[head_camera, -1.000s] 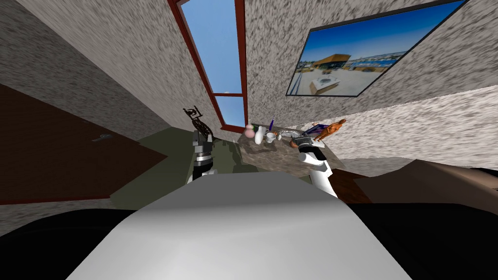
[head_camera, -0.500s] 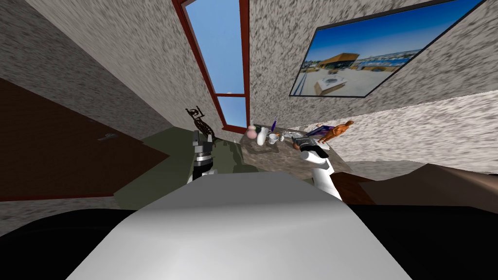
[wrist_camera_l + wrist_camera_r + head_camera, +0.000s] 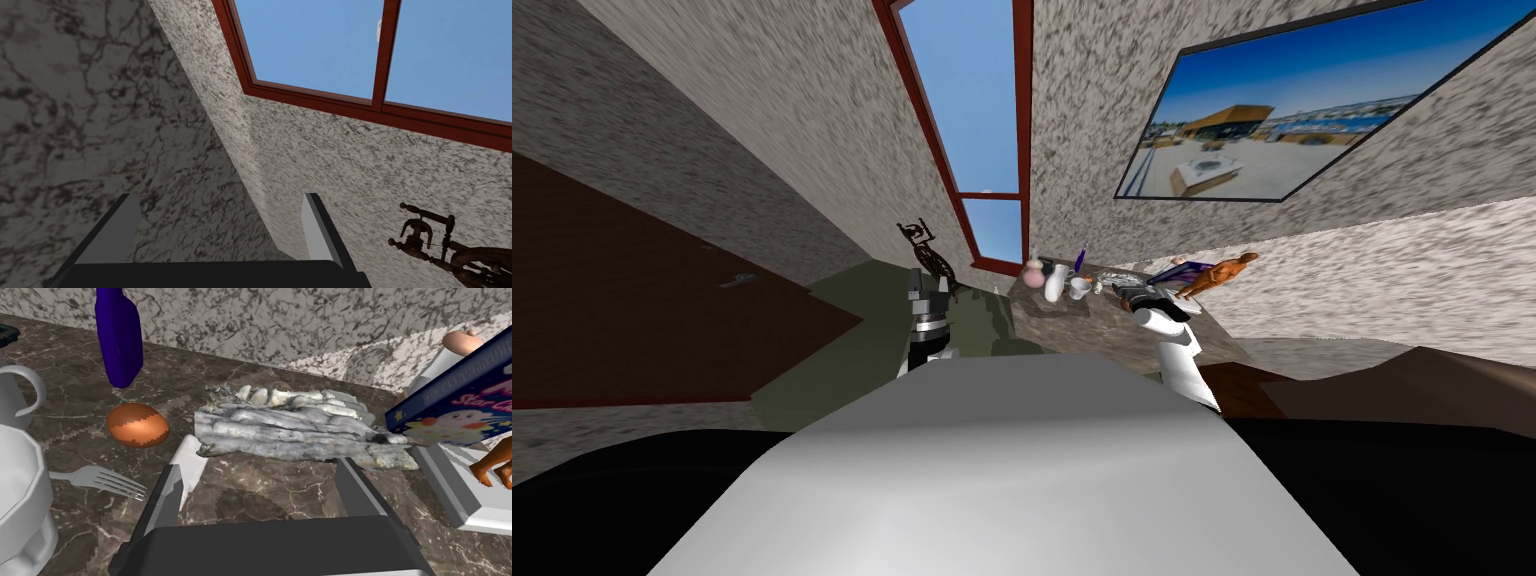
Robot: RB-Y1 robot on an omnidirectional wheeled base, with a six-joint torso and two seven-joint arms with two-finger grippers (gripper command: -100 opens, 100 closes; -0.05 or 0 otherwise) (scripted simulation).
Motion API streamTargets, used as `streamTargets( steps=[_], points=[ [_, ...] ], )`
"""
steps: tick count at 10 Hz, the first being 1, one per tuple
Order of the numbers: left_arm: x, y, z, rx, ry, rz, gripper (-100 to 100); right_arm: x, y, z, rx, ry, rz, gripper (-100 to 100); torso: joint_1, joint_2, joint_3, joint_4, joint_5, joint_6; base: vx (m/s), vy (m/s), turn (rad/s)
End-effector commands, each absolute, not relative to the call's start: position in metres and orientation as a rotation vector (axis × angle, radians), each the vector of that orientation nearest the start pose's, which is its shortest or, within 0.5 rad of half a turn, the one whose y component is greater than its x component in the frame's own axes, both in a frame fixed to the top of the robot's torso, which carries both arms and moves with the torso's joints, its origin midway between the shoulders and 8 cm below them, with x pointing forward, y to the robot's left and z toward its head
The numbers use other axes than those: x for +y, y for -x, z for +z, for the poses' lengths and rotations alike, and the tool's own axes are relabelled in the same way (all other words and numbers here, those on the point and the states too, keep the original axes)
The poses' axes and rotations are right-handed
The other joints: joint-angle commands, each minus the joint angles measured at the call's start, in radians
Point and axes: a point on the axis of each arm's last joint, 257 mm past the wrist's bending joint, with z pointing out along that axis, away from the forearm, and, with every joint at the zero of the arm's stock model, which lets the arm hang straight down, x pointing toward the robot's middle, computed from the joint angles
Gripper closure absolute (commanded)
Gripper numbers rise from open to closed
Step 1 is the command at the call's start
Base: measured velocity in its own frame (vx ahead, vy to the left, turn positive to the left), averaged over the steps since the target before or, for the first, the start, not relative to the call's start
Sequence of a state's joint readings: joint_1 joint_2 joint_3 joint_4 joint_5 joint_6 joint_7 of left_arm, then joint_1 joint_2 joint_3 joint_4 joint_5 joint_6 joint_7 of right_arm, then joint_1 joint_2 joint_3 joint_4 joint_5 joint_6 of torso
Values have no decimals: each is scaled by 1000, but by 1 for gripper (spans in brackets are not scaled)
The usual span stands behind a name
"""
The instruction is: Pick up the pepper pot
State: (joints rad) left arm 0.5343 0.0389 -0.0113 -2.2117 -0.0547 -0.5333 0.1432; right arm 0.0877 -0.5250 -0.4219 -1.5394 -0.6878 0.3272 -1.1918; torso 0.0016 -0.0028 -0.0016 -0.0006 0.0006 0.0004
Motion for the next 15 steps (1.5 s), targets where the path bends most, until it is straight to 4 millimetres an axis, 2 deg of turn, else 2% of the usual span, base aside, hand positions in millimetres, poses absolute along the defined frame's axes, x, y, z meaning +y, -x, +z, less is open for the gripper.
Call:
streamTargets(
  steps=[1, 2, 3, 4, 7, 15],
  points=[
    [271, -350, -12, 687, 711, -1387, 0, -582, -471, -223, 309, 2747, -2039, -100, 0, 0, 0, 0, 0, 0, 60, 30, 36],
    [271, -350, -12, 687, 711, -1387, 0, -582, -471, -223, 348, 2725, -2032, -100, 0, -1, 0, 0, 0, 0, 56, 25, 23],
    [271, -350, -12, 687, 711, -1387, 0, -588, -470, -234, 413, 2726, -1960, -100, -1, -1, 0, 0, 0, 0, 61, 31, 39],
    [271, -350, -12, 687, 711, -1387, 0, -588, -470, -234, 446, 2705, -1955, -100, 0, -1, -1, 0, 0, 0, 46, 22, 19],
    [271, -350, -12, 687, 711, -1387, 0, -599, -468, -253, 601, 2679, -1815, -100, -1, 0, 0, 0, 0, 0, 50, 20, 29],
    [271, -350, -12, 687, 711, -1387, 0, -615, -458, -284, 899, 2590, -1571, -100, -1, -1, -1, 0, 0, 0, 53, 11, 23]
  ],
)
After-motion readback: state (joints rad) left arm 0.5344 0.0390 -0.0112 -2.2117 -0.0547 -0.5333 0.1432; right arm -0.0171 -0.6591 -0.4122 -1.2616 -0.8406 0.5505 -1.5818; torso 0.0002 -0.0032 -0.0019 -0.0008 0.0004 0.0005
